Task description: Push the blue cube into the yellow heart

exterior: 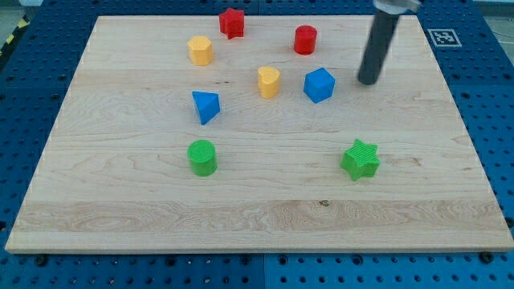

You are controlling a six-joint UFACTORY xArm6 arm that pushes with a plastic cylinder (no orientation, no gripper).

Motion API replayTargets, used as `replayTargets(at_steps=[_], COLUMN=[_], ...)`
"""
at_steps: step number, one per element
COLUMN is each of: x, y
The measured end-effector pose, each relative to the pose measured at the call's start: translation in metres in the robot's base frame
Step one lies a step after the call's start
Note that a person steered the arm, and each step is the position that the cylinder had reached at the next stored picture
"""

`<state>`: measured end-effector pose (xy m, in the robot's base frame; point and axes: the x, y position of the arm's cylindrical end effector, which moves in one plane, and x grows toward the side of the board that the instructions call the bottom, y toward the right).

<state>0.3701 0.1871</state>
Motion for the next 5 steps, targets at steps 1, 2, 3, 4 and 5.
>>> replayTargets(at_steps=[1,2,3,4,5], x=[0.037,0.038,0.021,0.003,0.003], y=[-0.009,-0.038,-0.056,-0.065,-0.079])
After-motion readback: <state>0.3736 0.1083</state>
